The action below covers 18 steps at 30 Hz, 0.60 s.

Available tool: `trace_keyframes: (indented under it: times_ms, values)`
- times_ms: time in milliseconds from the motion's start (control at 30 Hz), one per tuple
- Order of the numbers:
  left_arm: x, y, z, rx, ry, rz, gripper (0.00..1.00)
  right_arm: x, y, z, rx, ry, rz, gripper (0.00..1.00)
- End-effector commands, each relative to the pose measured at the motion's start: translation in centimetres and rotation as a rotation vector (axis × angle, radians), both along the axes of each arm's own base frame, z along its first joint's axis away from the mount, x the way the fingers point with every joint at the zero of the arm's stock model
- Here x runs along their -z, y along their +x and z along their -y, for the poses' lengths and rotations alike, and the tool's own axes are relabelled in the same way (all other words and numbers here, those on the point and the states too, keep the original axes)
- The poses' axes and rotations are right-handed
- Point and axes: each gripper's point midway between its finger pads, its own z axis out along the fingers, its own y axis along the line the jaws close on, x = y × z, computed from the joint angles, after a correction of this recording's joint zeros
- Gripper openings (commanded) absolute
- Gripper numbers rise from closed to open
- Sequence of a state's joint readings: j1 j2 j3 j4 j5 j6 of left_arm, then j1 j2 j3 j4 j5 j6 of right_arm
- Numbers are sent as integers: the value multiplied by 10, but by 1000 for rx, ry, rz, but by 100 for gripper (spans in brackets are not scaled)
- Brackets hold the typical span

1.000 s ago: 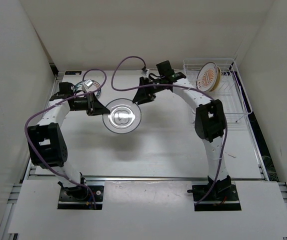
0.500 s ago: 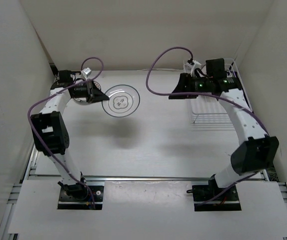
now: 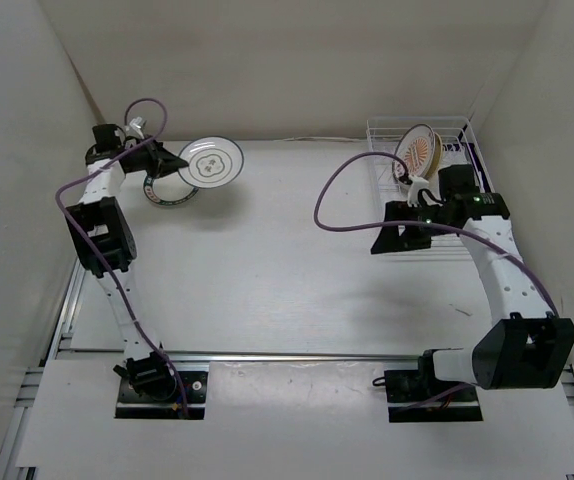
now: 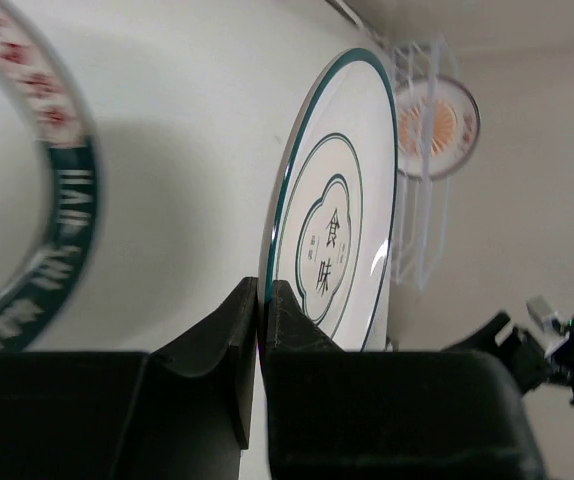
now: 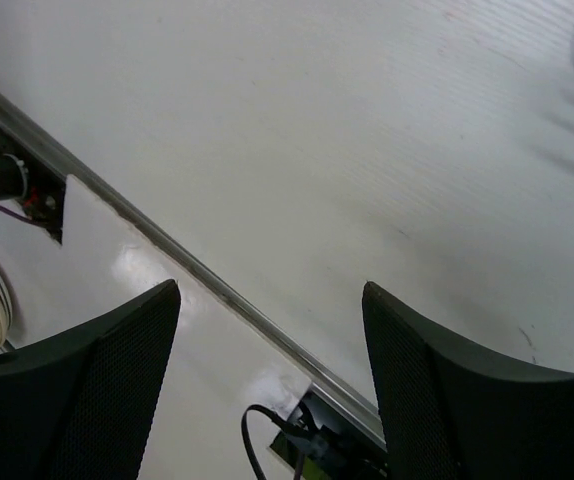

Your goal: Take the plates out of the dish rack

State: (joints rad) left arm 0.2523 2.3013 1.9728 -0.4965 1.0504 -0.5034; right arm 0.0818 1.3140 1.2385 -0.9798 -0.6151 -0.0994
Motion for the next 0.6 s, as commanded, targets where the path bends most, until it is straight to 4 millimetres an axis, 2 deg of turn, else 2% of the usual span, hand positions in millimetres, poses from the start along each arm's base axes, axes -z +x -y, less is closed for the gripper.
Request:
trace_keyframes:
  times_ms: [0, 67, 100, 133, 267, 300, 333, 367, 400, 500, 567]
  values:
    - [-26, 22, -46, -137, 25, 61, 11, 10, -9, 17, -13, -41, 2, 78]
    - [-16, 26, -72, -204, 35, 40, 11, 10, -8, 21, -15, -47, 14, 78]
    - [-5, 27, -81, -240, 39, 9, 11, 13, -6, 23, -6, -47, 2, 78]
    - [-2, 30, -101, -298, 68, 10, 11, 14, -5, 24, -2, -55, 2, 78]
    - [24, 32, -140, -443, 109, -63, 11, 16, 0, 22, 7, -40, -10, 80]
    - [25, 32, -140, -443, 109, -63, 11, 16, 0, 22, 7, -40, -10, 80]
    - [37, 32, -144, -465, 123, -90, 11, 18, 0, 21, 3, -32, -21, 80]
    - [38, 33, -147, -487, 126, -101, 11, 18, 0, 21, 10, -29, -27, 80]
    - [50, 29, -148, -505, 127, -138, 11, 18, 0, 21, 10, -29, -27, 80]
    - [68, 29, -151, -533, 126, -186, 11, 15, 2, 21, 10, -29, -18, 81]
    - [73, 27, -151, -539, 130, -199, 11, 15, 4, 21, 10, -29, -8, 81]
